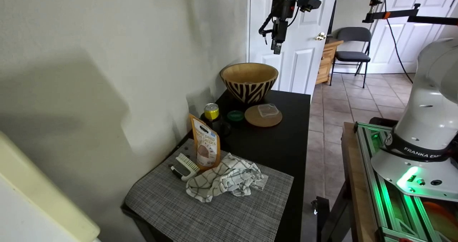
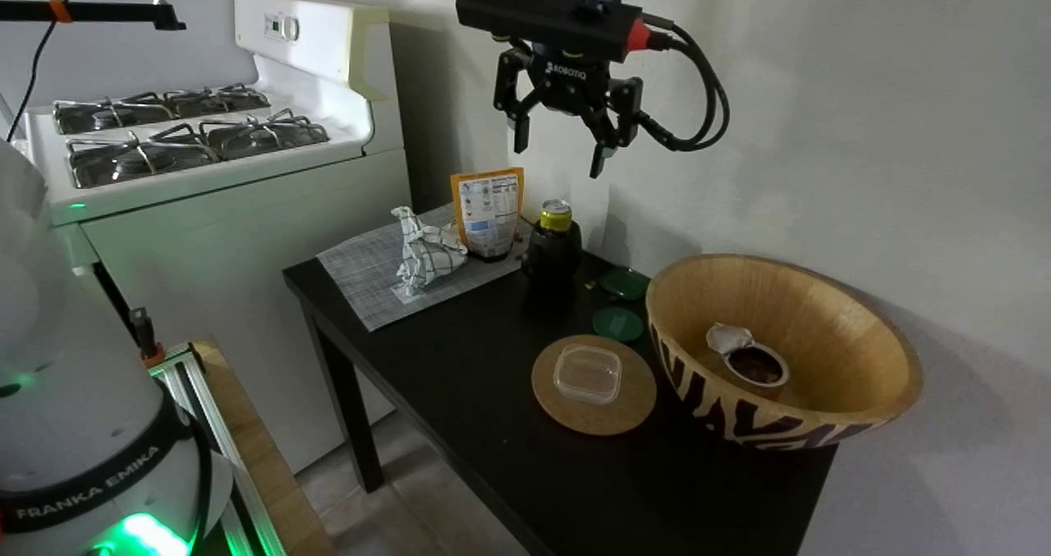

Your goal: Remove the can from the bowl

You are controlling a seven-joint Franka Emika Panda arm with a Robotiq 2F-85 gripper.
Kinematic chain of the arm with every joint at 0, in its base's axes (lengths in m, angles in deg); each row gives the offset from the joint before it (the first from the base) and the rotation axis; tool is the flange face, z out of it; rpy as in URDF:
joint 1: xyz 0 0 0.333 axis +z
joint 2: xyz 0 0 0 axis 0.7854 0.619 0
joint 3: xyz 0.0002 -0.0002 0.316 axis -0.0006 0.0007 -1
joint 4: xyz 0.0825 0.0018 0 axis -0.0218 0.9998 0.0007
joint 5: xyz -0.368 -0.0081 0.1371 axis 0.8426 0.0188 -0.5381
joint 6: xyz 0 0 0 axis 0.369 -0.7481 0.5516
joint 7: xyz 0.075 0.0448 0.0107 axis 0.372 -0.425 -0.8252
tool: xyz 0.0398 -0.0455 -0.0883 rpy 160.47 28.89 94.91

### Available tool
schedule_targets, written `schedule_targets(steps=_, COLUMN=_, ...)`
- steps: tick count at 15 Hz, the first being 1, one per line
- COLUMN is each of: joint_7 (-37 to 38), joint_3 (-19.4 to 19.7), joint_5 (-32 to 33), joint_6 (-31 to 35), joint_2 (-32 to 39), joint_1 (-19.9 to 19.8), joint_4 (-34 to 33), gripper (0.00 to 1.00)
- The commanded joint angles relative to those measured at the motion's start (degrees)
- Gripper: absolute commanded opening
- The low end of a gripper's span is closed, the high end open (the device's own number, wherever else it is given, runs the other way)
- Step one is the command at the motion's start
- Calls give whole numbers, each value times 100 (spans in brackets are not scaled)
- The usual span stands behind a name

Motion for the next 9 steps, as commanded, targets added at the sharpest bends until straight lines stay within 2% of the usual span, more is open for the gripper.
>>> schedule_targets(steps=1, joint_7=-356, joint_3=93, joint_5=-105, joint_6=498, joint_2=620, joint_1=-270, joint_4=-220, gripper=100)
schedule_targets(steps=5, joint_7=-1034, joint_3=331, joint_5=-392, joint_6=993, joint_2=1599, joint_1=-593, joint_4=-689, gripper=100)
schedule_targets(steps=9, joint_7=-2083, joint_3=347, joint_5=-913, joint_6=909, joint_2=2776, joint_1=-1202, joint_4=-1612, gripper=100)
